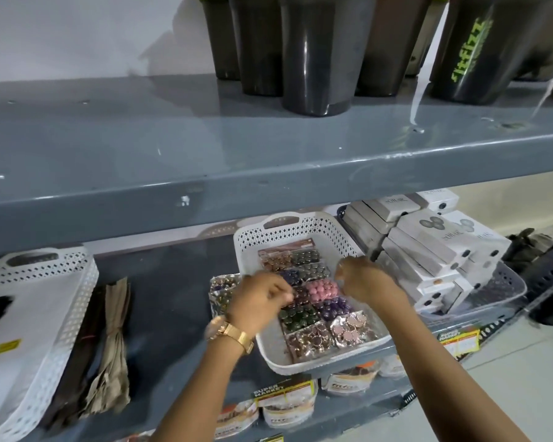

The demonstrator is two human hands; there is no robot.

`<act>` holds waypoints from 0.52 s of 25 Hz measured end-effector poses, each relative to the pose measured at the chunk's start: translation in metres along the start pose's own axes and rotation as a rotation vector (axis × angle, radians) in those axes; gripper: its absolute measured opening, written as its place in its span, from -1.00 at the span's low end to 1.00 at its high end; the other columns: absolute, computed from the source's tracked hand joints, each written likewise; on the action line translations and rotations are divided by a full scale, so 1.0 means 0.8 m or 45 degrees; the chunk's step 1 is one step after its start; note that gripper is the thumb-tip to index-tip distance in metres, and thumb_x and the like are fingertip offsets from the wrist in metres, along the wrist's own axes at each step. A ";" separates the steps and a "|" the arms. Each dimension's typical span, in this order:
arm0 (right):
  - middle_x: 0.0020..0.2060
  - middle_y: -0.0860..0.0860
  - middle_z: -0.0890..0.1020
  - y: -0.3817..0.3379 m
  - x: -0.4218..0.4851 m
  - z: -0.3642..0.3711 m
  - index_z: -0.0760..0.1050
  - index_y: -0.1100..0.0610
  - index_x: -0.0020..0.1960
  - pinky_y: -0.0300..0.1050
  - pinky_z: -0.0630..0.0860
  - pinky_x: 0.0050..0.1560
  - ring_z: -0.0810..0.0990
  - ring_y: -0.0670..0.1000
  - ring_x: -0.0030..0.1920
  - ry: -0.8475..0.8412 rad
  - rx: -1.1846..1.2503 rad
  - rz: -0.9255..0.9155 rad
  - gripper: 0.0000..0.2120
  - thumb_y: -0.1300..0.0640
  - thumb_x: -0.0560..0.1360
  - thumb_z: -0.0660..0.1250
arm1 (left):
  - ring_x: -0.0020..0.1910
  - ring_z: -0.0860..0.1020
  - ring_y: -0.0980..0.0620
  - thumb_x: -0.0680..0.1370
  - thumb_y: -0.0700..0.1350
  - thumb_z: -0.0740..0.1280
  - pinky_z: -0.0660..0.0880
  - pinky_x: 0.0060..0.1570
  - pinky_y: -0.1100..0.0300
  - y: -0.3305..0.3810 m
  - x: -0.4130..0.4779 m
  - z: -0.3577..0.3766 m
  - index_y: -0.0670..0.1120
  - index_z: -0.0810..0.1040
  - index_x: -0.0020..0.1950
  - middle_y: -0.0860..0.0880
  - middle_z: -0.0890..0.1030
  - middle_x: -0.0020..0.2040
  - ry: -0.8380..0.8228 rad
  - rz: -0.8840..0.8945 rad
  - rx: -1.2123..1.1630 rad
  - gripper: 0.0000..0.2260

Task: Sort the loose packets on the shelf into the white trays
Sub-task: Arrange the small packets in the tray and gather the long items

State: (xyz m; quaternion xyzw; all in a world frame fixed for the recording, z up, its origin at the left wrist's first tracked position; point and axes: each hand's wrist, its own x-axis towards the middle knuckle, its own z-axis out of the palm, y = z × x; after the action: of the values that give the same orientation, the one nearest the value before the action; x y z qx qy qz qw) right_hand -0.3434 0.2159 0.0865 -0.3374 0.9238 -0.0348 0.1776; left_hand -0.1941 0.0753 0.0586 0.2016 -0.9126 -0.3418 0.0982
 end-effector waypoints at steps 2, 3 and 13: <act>-0.11 0.05 0.64 -0.038 0.003 -0.010 0.52 0.21 0.00 -0.11 0.64 0.04 0.65 -0.01 -0.12 0.085 0.187 -0.223 -0.87 0.22 0.59 0.20 | -0.18 0.60 0.18 0.49 -0.11 0.38 0.40 -0.17 0.34 -0.043 0.011 -0.033 0.01 0.64 -0.11 0.09 0.69 -0.11 0.299 -0.203 0.085 -0.95; -0.02 0.05 0.66 -0.061 0.007 -0.011 0.55 0.20 0.02 -0.08 0.60 0.15 0.66 0.01 -0.02 0.140 0.297 -0.331 -0.83 0.20 0.60 0.19 | -0.06 0.63 0.03 0.48 -0.08 0.37 0.43 -0.08 0.25 -0.066 0.016 -0.043 -0.03 0.62 -0.06 0.00 0.70 -0.04 0.336 -0.351 0.146 -0.92; 0.45 0.28 0.33 -0.234 0.121 0.066 0.42 0.25 0.37 -0.07 -0.07 0.58 0.13 0.23 0.53 0.215 -0.534 -0.653 -0.61 0.29 0.54 0.23 | 0.06 0.60 -0.13 0.28 -0.07 0.55 0.46 -0.11 0.17 -0.148 -0.009 -0.043 -0.10 0.44 0.14 -0.09 0.62 0.07 0.167 -0.704 -0.032 -0.49</act>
State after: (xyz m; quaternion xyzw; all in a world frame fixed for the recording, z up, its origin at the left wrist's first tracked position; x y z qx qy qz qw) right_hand -0.2792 0.0135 0.0424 -0.5839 0.8073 0.0848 0.0128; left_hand -0.1411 -0.0226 0.0058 0.4631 -0.8104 -0.3533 0.0625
